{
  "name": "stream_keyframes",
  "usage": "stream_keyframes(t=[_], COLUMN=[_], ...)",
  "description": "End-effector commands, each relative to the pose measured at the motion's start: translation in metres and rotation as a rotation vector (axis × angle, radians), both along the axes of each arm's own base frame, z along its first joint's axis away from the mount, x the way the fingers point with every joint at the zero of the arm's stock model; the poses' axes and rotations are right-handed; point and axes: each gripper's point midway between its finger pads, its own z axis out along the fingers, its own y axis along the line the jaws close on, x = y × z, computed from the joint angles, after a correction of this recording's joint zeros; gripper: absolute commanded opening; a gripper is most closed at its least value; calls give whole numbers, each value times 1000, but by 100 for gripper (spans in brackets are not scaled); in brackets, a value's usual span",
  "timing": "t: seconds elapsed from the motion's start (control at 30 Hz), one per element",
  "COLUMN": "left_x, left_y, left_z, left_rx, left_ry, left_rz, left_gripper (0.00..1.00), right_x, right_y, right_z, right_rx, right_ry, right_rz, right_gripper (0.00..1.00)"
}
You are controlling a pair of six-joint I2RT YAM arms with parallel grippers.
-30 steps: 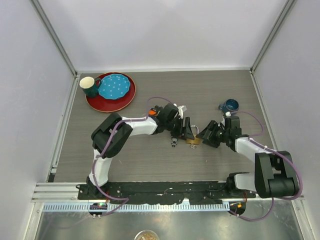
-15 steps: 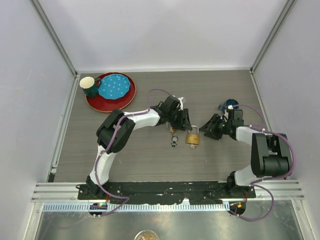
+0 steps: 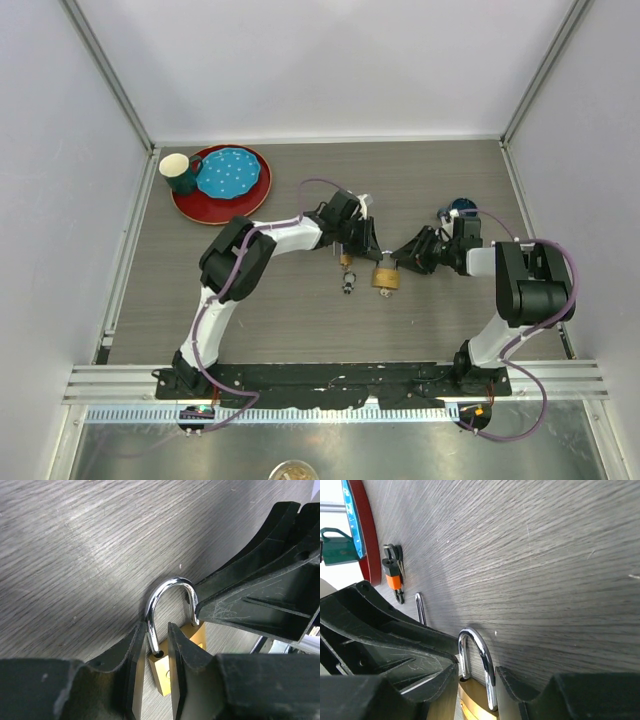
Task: Lock with the key
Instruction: Pick up the lock from the center of the board.
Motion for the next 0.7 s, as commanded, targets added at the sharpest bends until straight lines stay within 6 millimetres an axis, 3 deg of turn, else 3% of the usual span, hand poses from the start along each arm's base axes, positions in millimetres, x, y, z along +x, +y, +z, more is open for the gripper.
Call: stream_keyframes(t=[0.0,0.2,0.33,0.4,0.47,0.57,0.67], left_x=[-8,-6,-7,-8,-9,-4,2], left_y=[-2,-8,-10,-10,-10,-9,-6], left_z=[-25,-21,-19,-15,-11,3,32], left_rx=[10,-16,-23,-34,-39,-44,-33], left_ry=[56,50,51,42,33,-14,-101], left_rz=[-21,-36,-43,-49,-53,-56,-74], left_gripper=[27,25,25,26,28,36,46], right_x=[-22,-20,-16,-20,-21,-21,-15], right_y=[3,13,14,21,22,23,23], right_z=[-32,-25,-22,-23,-23,-18,2], right_rx=[-14,16,26,22,27,31,34], right_ry=[97,66,51,50,50,37,-17], right_rz=[9,27,25,53,57,63,58], right_gripper=[41,36,19,15,2,1,1])
